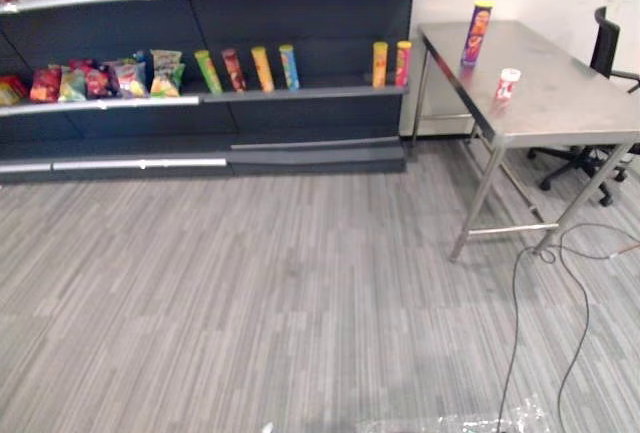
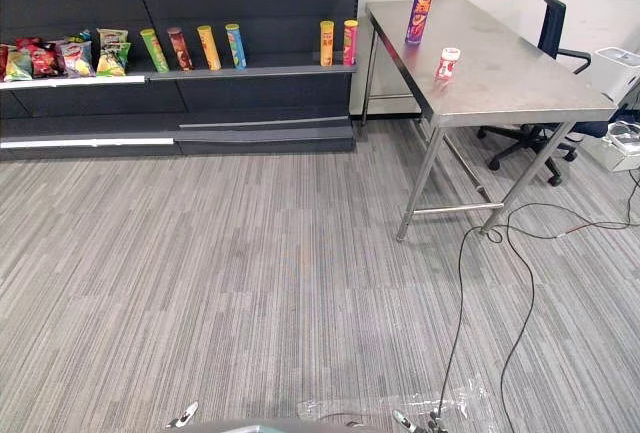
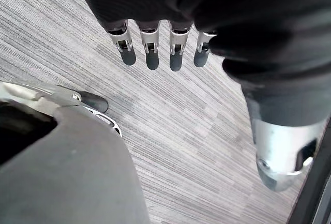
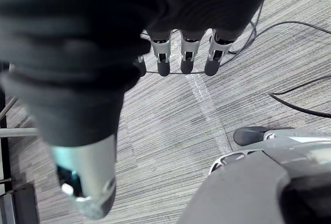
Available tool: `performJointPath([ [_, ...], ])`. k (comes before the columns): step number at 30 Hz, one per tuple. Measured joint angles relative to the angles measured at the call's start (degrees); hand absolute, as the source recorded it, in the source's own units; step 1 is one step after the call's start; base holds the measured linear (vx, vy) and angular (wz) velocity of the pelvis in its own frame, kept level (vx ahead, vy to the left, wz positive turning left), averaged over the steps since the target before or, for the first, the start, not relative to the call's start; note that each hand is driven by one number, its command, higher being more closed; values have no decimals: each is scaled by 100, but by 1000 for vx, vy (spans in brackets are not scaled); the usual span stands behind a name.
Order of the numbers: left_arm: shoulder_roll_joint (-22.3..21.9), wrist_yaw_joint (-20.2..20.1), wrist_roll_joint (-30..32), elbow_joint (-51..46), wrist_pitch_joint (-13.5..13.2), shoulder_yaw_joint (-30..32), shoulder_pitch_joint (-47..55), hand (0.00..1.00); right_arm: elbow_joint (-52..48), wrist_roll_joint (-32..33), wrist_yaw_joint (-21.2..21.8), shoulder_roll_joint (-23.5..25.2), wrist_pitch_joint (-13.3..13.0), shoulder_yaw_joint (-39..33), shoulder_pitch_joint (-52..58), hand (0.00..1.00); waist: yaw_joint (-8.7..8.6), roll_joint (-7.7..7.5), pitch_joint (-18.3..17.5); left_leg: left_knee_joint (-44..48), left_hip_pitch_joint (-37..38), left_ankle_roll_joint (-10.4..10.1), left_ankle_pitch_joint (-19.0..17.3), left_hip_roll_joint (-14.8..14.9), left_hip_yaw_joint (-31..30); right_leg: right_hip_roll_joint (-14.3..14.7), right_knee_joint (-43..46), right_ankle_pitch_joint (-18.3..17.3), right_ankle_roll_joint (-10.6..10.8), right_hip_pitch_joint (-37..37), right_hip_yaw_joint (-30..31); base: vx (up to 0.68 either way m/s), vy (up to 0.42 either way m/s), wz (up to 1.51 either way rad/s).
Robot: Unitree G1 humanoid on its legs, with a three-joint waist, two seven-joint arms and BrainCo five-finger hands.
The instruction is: Put the gum and the chips on the shelf.
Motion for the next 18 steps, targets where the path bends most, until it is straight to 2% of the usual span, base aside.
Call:
performJointPath([
  [3, 0, -37, -19, 0, -53, 25, -19, 0, 2, 15, -29, 24, -44, -1, -15, 0, -1, -17, 66, -56, 104, -37, -24, -10, 11, 15, -100, 0, 5, 146, -13, 96, -4, -1],
  [5, -12, -36, -21, 37, -212, 24, -16, 0, 0, 38, -54, 39, -63, -3, -18, 0, 1, -26, 79, -91, 186, -67, -42, -12, 25, 18, -117, -20, 36, 196, -12, 17, -5, -1],
  [8, -17, -31, -18, 37, -294, 23, -8, 0, -10, 108, -170, 67, 18, -61, -29, 0, 3, -38, 96, -92, 198, -101, -65, -13, 46, 12, -112, -32, 54, 198, 0, -9, -4, -1],
  [11, -22, -12, -16, 32, -296, 23, -12, 0, -16, 101, -198, 118, -41, -207, -34, 0, 3, -39, 163, -97, 241, -102, -67, -8, 109, 10, -86, -37, 61, 205, 31, -59, -14, -6],
  [13, -30, 28, -21, 33, -280, 23, -16, 0, -15, 66, -211, 126, -202, -202, -23, 0, 2, -48, 176, -104, 273, -101, -67, 0, 160, 15, -75, -37, 61, 206, 84, -72, -16, -13],
  [18, -30, 108, -35, 28, -112, 19, -21, 0, -19, 77, -85, 110, -192, -206, -18, 0, 1, -58, 192, -131, 280, -59, -40, 3, 177, 20, -81, -43, 70, 196, 96, -61, -23, -3],
])
